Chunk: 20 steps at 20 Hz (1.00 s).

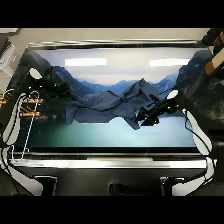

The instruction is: Fold the clothes and pants, and hang the long-sleeved shirts on hangers.

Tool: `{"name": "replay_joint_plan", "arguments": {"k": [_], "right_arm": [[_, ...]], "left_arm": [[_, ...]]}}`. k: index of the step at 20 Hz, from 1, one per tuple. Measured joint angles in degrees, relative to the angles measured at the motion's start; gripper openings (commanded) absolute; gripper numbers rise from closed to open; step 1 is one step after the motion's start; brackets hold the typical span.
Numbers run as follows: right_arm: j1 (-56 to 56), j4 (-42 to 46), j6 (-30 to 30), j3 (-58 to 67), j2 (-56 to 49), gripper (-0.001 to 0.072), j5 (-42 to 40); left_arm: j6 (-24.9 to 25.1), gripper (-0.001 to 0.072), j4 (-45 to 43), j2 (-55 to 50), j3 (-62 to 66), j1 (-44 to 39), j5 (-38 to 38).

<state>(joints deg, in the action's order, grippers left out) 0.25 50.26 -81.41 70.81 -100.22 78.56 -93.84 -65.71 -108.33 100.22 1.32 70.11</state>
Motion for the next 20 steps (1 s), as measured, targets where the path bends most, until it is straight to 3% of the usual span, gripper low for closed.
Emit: {"name": "replay_joint_plan", "arguments": {"k": [2,3,5,7,8,9,10,11,17,18,20], "right_arm": [[1.0,-0.6,0.0,-0.3,0.0,0.045,-0.7],[1.6,-0.6,0.2,-0.5,0.0,0.0341,-1.1],[2.5,0.0,0.2,-0.9,-0.1,0.0027,-2.6],[3.0,-0.1,0.2,-1.0,-0.1,0.003,-2.8],[3.1,-0.1,0.2,-1.0,0.0,0.0029,-3.0],[3.2,-0.2,0.4,-1.1,0.2,0.0029,-3.0],[3.3,-0.4,0.4,-1.1,0.5,0.0029,-3.0],[3.4,-0.4,0.4,-1.1,1.0,0.0029,-3.2],[3.5,-0.4,0.6,-1.1,5.2,0.0029,-3.2],[3.5,-0.5,0.6,-1.1,5.8,0.0029,-3.2],[3.5,-0.9,0.3,-1.1,6.6,0.0029,-3.3]], "left_arm": [[0.0,0.0019,0.0,0.0,0.0,0.0,0.0],[0.0,0.0019,0.0,0.0,0.0,0.0,0.0],[0.0,0.0019,0.0,0.0,0.0,0.0,0.0],[0.0,0.0028,0.0,0.0,0.0,0.0,0.0],[0.0,0.0101,0.0,0.0,0.0,0.0,0.0],[0.0,0.0311,0.0,0.0,0.0,0.0,0.1],[0.0,0.0635,0.0,0.2,0.0,0.2,0.3],[-0.1,0.0718,0.0,0.5,0.0,0.4,0.7],[0.4,0.0705,0.0,7.3,-1.1,6.0,6.8],[0.8,0.0645,0.0,9.0,-2.3,7.1,7.4],[1.6,0.0635,0.0,12.9,-7.6,9.1,7.8]]}}
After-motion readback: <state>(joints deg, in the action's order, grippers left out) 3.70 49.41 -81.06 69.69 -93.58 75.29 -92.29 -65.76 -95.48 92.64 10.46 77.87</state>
